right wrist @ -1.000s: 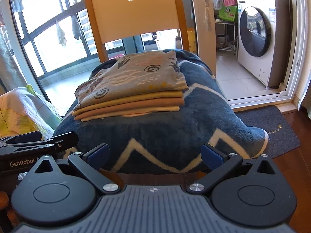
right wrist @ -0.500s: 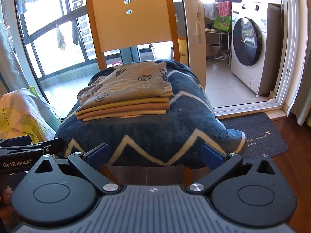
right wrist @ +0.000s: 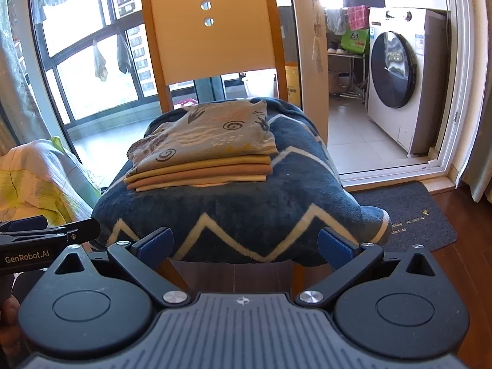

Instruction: Fold clothes

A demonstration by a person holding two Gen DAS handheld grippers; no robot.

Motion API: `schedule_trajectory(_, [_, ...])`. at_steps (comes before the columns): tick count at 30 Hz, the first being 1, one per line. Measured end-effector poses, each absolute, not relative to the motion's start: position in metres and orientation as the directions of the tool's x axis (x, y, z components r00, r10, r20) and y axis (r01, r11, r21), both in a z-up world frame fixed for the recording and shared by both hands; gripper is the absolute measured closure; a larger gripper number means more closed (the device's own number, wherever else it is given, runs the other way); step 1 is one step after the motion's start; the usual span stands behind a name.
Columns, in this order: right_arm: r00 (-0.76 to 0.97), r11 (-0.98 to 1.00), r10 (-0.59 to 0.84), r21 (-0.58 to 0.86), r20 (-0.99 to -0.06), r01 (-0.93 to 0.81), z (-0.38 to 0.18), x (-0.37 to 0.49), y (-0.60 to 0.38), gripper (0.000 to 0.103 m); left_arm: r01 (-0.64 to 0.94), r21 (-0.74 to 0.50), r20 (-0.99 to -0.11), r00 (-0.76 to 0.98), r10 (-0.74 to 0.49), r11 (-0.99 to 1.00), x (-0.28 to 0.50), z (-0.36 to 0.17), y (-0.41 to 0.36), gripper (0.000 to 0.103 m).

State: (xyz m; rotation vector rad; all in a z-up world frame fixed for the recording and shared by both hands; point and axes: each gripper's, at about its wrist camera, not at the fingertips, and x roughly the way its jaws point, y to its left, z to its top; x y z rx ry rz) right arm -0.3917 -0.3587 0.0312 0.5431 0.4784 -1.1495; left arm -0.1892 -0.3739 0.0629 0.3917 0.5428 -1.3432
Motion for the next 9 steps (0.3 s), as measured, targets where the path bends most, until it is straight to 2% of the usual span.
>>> schedule_trajectory(9, [0.335,0.306,-0.715,0.156,-0.614,0.939,0.03,-0.3936,-0.3583,0.0,0.982,-0.037,-0.569,0.129,-0.812,0.183,-0.1915,0.063,-0.3716,0.001])
